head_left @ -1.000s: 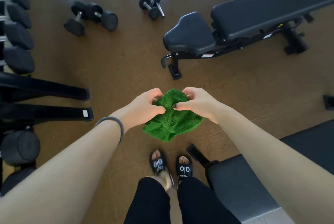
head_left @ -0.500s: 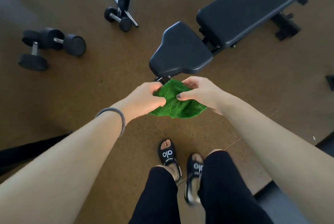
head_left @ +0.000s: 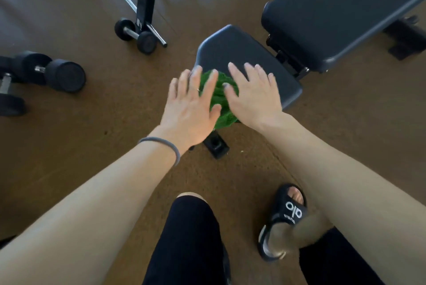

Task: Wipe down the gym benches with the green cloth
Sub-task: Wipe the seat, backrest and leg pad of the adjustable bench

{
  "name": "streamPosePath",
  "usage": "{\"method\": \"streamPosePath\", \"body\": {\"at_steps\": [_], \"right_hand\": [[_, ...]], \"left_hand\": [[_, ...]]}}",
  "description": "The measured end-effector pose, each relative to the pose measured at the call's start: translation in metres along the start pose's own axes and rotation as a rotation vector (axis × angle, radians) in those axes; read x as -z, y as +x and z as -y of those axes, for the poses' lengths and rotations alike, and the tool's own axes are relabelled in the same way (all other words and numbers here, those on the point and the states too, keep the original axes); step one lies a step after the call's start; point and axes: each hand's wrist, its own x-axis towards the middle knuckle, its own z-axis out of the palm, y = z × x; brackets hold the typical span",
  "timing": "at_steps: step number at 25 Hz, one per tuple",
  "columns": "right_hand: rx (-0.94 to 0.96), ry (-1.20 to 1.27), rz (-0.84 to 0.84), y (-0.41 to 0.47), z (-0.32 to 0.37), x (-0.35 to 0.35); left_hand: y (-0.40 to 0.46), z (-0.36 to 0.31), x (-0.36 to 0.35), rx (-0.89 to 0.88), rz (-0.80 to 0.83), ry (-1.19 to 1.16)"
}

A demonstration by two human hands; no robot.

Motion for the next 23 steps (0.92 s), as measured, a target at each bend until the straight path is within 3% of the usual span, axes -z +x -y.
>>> {"method": "streamPosePath", "body": {"at_steps": [6, 9, 12, 16, 18, 23], "right_hand": [[-0.054, -0.116, -0.377, 0.029, -0.066, -0.046], [-0.064, -0.086, -0.537, 0.032, -0.063, -0.051], [-0.054, -0.083, -0.524, 0.031, -0.064, -0.052], [-0.071, -0.072, -0.571, 0.030, -0.061, -0.053], [-0.082, -0.073, -0.615, 0.032, -0.061, -0.055], [-0.078, -0.073, -0.670, 0.034, -0.062, -0.056]], "left_hand": [[0.051, -0.015, -0.066, -0.048, -0.249, 0.011], [0.091, -0.009, -0.055, -0.093, -0.243, -0.035], [0.097, -0.016, -0.048, -0.074, -0.236, -0.064], [0.029, -0.012, -0.073, -0.241, -0.292, -0.028], [0.048, -0.002, -0.068, -0.282, -0.280, -0.029], [0.115, -0.019, -0.045, -0.114, -0.259, -0.046]]}}
